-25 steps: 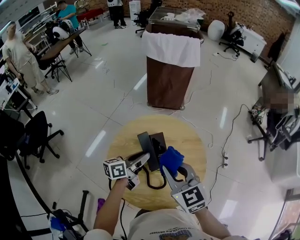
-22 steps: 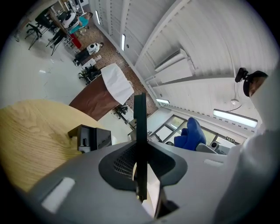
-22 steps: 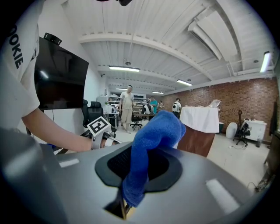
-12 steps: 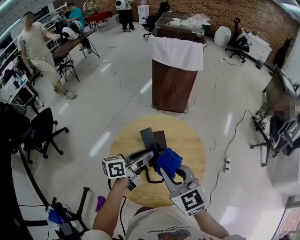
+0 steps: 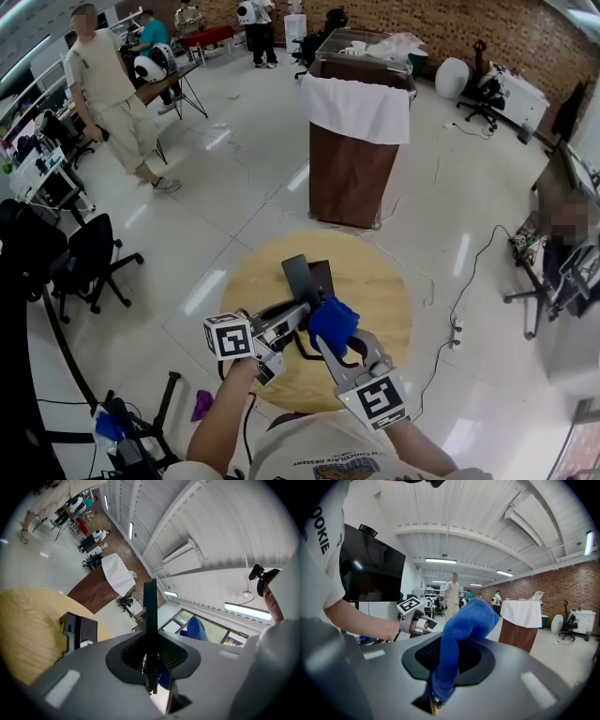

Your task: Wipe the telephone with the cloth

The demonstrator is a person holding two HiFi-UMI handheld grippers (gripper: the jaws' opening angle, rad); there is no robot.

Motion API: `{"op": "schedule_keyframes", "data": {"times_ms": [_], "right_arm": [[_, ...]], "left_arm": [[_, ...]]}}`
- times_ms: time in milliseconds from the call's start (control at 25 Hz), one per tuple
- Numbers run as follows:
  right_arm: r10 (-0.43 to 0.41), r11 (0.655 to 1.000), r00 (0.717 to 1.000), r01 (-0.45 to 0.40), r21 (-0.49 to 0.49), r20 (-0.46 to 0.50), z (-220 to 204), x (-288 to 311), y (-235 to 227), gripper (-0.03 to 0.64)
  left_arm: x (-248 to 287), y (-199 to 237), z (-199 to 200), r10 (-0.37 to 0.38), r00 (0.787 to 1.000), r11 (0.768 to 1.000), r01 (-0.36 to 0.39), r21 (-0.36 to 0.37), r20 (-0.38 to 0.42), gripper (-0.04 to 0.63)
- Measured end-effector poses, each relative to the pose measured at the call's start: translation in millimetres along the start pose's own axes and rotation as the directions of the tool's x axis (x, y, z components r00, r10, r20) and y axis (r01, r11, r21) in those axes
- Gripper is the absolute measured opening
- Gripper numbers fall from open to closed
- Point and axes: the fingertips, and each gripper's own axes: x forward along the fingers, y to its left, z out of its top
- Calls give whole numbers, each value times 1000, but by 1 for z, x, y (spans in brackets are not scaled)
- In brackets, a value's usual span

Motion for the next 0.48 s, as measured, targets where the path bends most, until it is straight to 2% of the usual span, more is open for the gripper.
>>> {"op": "schedule_keyframes", "data": {"times_ms": [480], "right_arm": [[-3,999,999,5,-39,47,23,4,-8,60]], "left_arm": [[-2,-17,-1,-7,1000,999,7,44,-2,62]]}}
